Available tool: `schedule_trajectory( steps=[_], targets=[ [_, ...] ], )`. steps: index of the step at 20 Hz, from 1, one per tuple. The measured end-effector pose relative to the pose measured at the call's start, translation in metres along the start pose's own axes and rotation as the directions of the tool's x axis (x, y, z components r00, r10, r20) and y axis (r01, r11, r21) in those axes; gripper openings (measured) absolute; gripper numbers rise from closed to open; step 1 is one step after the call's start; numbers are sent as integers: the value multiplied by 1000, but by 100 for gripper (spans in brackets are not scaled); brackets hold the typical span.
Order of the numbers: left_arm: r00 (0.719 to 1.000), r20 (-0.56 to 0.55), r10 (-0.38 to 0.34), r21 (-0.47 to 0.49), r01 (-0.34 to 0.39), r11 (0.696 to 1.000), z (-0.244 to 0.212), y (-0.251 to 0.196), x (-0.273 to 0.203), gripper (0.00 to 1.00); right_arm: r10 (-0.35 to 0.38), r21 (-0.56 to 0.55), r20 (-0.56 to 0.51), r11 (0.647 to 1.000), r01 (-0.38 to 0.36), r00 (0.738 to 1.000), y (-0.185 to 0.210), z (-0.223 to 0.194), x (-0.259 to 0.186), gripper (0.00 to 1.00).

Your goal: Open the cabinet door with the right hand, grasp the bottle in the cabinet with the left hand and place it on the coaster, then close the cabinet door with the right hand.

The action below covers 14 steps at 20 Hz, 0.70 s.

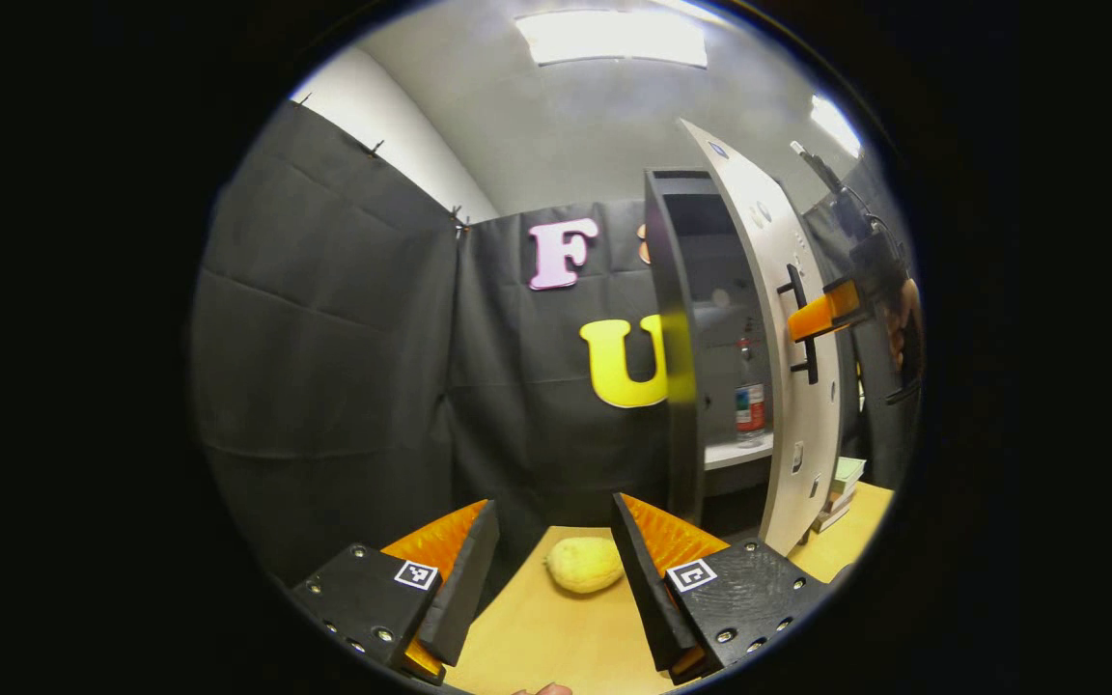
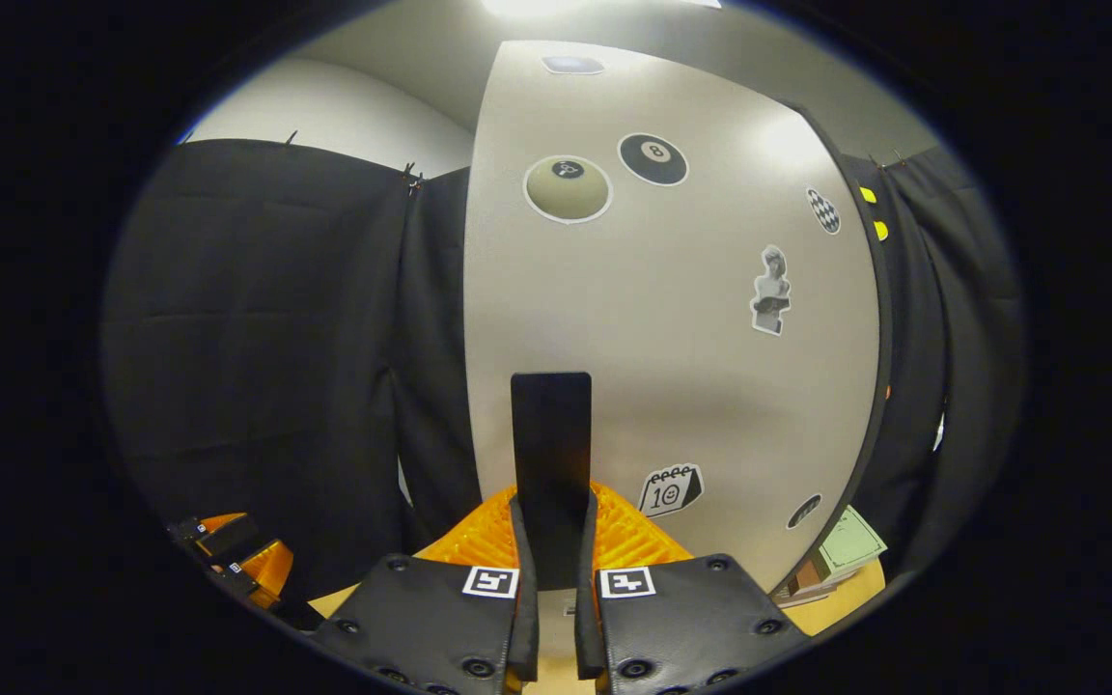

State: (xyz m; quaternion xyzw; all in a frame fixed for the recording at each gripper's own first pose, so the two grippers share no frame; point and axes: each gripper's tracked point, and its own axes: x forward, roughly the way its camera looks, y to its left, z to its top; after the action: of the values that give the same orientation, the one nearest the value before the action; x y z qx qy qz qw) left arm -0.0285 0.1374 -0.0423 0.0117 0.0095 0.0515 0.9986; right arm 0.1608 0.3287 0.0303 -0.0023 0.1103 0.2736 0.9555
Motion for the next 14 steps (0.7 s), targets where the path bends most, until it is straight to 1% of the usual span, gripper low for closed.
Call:
schedule_trajectory(
  steps=[8,9,10,11,12,14],
  targets=[
    [992,12,-125,-3,125,992,4,-47,17,68,-10,1,-3,1000,10,1000,-1,4,2,17],
    [991,13,-136,-2,136,991,5,-56,18,68,-9,-4,-4,1000,9,1000,1,6,-1,17],
    [988,17,-152,-1,152,988,8,-67,18,68,-7,-9,-7,1000,7,1000,4,9,-4,19],
    [986,23,-167,1,167,986,11,-79,17,68,-2,-13,-12,1000,1,1000,8,15,-7,17],
    [983,31,-180,4,180,984,15,-90,17,68,6,-14,-16,1000,-7,1000,8,19,-7,19],
    [979,35,-201,9,201,979,20,-114,16,68,26,-6,-17,1000,-26,1000,2,13,-6,14]
  ],
)
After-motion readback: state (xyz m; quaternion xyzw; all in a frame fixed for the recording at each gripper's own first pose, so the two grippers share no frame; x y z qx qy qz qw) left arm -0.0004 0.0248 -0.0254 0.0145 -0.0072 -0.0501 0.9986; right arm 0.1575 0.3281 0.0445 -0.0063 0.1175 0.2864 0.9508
